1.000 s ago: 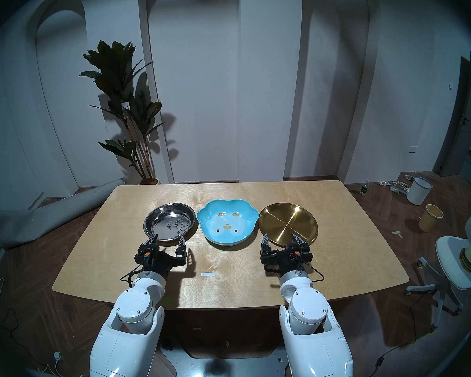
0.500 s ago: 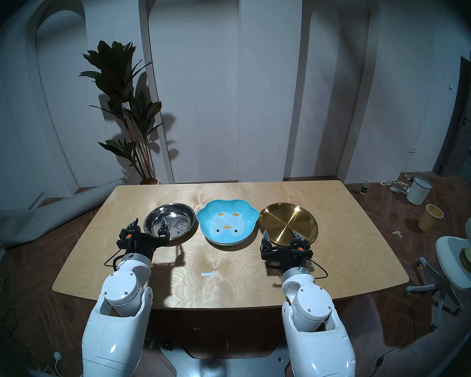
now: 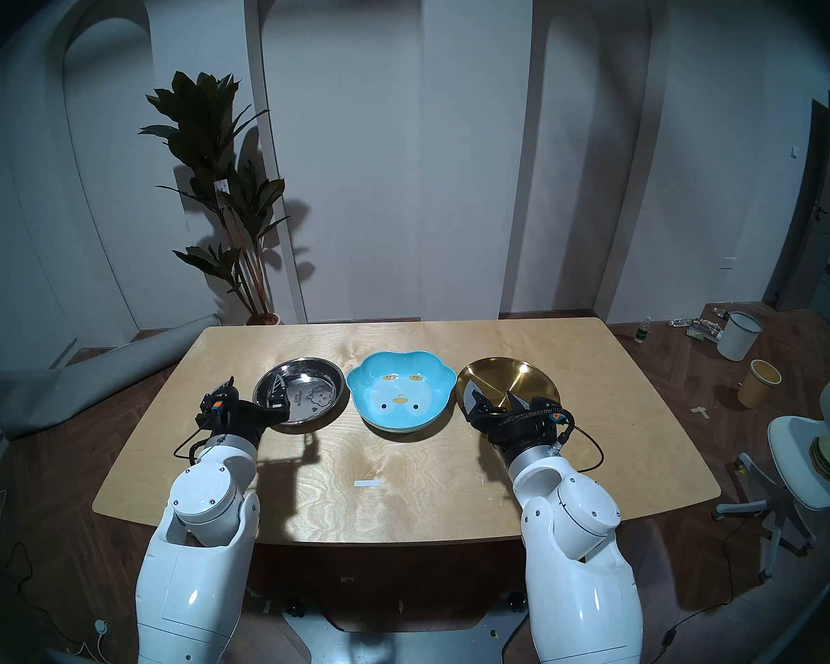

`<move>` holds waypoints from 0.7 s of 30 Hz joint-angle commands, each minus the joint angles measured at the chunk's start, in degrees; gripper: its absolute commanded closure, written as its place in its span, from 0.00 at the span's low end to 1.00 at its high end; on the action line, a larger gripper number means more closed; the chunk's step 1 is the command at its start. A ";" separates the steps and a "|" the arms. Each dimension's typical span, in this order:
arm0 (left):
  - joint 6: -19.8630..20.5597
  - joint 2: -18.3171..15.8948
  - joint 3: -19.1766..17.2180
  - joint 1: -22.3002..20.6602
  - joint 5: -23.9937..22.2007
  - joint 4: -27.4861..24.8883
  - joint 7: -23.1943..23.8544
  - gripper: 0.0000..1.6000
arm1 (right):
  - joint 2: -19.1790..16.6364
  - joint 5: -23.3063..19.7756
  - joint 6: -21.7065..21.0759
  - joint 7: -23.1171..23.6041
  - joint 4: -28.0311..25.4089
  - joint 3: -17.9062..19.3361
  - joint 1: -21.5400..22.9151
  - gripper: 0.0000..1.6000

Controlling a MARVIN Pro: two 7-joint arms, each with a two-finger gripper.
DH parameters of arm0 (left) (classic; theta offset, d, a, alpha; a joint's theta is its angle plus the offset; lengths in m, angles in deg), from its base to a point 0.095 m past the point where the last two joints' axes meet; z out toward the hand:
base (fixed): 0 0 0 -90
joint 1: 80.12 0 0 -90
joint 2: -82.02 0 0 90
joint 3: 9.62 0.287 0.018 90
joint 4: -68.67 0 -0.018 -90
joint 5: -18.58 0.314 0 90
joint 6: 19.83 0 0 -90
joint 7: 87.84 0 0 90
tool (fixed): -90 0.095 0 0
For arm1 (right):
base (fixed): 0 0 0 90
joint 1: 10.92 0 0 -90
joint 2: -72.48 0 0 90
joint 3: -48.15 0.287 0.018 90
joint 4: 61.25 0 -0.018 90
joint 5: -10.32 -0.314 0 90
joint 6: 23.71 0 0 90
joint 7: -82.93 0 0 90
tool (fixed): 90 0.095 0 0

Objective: Stack the plates into one stack

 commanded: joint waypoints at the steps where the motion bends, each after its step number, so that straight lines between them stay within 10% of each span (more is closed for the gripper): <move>1: -0.40 -0.16 0.28 -1.00 0.11 -1.56 0.22 0.00 | 0.69 -4.58 -7.08 -3.26 -2.61 1.17 6.11 0.00; 21: -0.35 -0.51 0.46 -0.92 -0.15 -1.77 0.17 0.00 | 0.35 -22.88 -27.46 -20.95 -1.49 2.54 15.79 0.00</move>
